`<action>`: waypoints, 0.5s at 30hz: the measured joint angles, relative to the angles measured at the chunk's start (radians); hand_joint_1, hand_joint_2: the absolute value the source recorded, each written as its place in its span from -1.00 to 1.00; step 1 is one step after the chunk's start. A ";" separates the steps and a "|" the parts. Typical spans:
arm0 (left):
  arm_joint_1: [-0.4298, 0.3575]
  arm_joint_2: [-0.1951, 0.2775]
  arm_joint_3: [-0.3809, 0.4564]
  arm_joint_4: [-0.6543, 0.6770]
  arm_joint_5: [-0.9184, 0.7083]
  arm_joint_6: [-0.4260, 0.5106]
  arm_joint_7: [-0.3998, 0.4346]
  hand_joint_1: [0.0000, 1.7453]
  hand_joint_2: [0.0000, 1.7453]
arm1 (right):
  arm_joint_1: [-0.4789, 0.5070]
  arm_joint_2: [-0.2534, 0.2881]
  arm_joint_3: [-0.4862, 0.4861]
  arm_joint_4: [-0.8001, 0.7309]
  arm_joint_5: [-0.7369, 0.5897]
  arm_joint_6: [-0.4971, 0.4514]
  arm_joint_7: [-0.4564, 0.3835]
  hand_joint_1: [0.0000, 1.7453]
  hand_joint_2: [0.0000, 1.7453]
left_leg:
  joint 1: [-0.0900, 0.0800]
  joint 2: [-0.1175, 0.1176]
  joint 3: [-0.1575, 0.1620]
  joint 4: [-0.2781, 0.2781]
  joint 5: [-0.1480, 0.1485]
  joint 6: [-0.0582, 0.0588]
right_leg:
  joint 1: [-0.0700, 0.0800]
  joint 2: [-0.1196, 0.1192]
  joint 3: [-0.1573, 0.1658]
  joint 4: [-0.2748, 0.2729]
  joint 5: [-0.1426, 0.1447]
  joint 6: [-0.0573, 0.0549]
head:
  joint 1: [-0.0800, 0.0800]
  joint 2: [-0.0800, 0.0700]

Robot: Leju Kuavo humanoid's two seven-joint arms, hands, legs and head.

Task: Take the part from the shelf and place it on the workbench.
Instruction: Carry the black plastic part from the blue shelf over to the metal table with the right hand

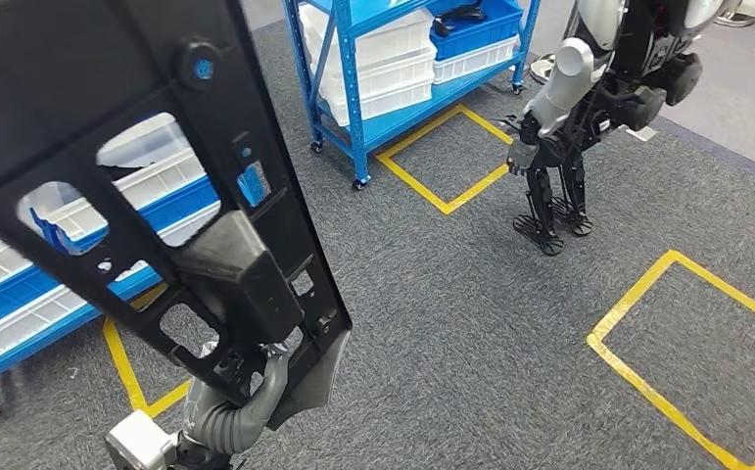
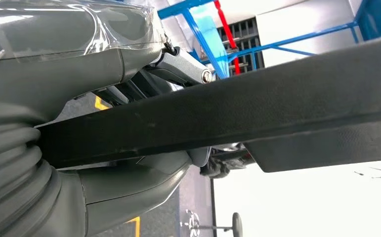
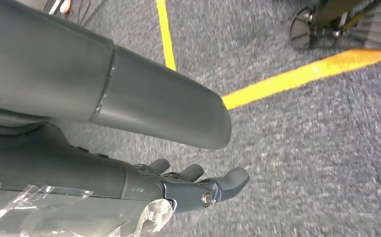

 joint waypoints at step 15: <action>0.003 -0.012 -0.002 0.019 0.015 -0.019 -0.014 1.00 1.00 | 0.000 -0.018 0.000 0.000 -0.002 0.004 0.007 -1.00 -1.00 | 0.085 0.124 -0.097 0.074 0.025 -0.093 | -0.068 -0.115 0.038 0.070 -0.109 0.090 | 0.006 0.000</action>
